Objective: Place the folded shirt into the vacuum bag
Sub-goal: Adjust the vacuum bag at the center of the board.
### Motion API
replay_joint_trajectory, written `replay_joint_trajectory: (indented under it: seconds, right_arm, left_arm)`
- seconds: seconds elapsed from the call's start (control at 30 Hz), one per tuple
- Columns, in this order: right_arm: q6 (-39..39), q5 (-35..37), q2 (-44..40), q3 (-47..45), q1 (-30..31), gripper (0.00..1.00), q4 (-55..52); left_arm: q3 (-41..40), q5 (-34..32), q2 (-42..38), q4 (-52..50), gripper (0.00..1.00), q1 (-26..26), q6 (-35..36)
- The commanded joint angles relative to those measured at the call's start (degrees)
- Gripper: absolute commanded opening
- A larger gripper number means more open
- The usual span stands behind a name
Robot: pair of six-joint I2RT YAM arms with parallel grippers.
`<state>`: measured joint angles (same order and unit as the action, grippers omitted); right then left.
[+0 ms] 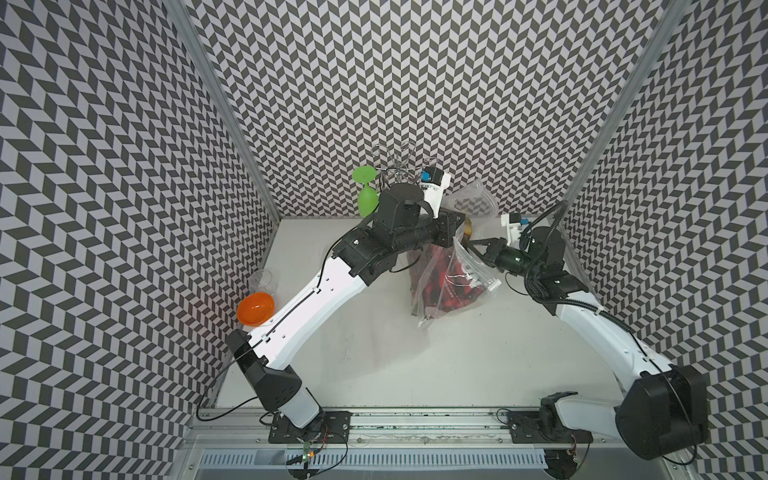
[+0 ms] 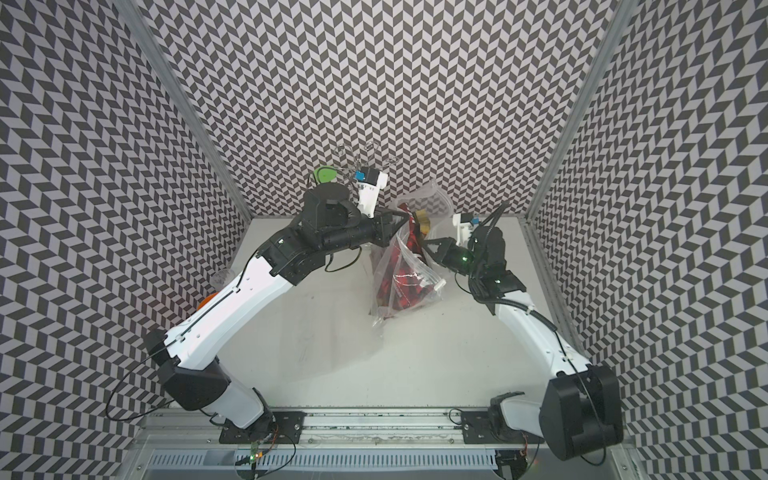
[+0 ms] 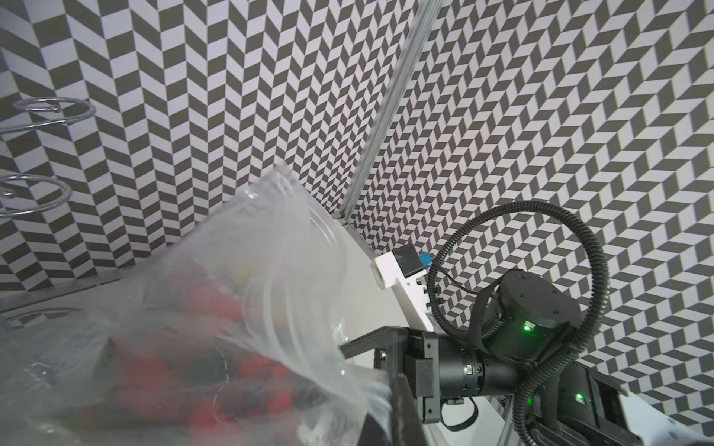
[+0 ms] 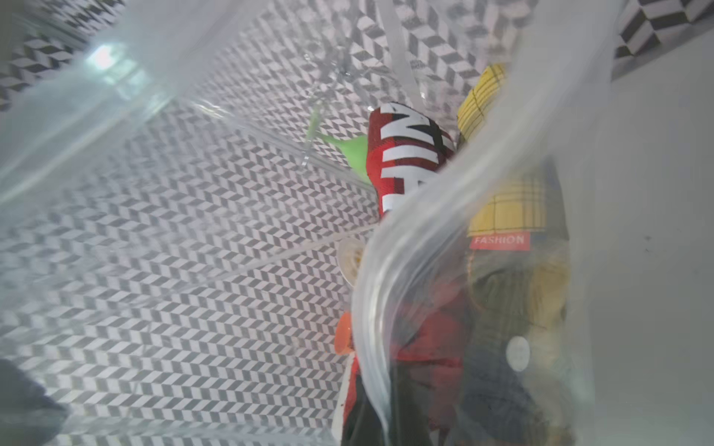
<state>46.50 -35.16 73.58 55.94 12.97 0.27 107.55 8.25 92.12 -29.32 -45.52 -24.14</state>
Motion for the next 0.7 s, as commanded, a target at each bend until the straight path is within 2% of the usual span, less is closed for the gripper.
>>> replay_joint_trajectory:
  seconds: [0.0, 0.13, 0.23, 0.33, 0.4, 0.5, 0.6, 0.67]
  right_arm:
    - [-2.9, 3.2, 0.0, 1.0, -0.3, 0.00, -4.0]
    - [-1.1, 0.3, -0.7, 7.8, -1.2, 0.00, -3.9]
    - [-2.5, 4.6, -2.4, 14.0, -1.4, 0.00, -7.1]
    - [-4.4, 5.4, -1.6, 12.9, -3.4, 0.00, -9.6]
    - [-4.0, 1.2, 0.0, 12.3, -5.3, 0.00, -9.8]
    - [-4.7, 3.0, -0.1, 11.5, -5.4, 0.00, -10.0]
    - [-5.7, 5.6, -0.3, 6.0, -6.1, 0.00, -9.2]
    - [-5.4, 2.0, 0.4, 4.8, -7.6, 0.00, -9.4]
  left_arm:
    - [-1.0, 0.4, 0.4, 3.0, 0.00, 1.0, 0.2]
    - [0.5, -0.5, 1.6, -0.2, 0.00, 1.7, 1.3]
    - [-4.0, -0.6, -0.4, 0.0, 0.00, 1.7, 2.6]
    - [-10.1, 1.4, -3.2, 3.3, 0.00, 1.9, 1.8]
    - [-7.5, 2.2, -3.3, 3.0, 0.00, 1.9, 0.0]
    - [-1.5, 1.3, -2.3, 1.9, 0.00, 1.8, 0.8]
    - [-2.3, 0.3, -0.6, 1.7, 0.00, 2.1, 1.3]
    - [-0.5, 1.1, 1.4, 0.2, 0.00, 2.1, 0.8]
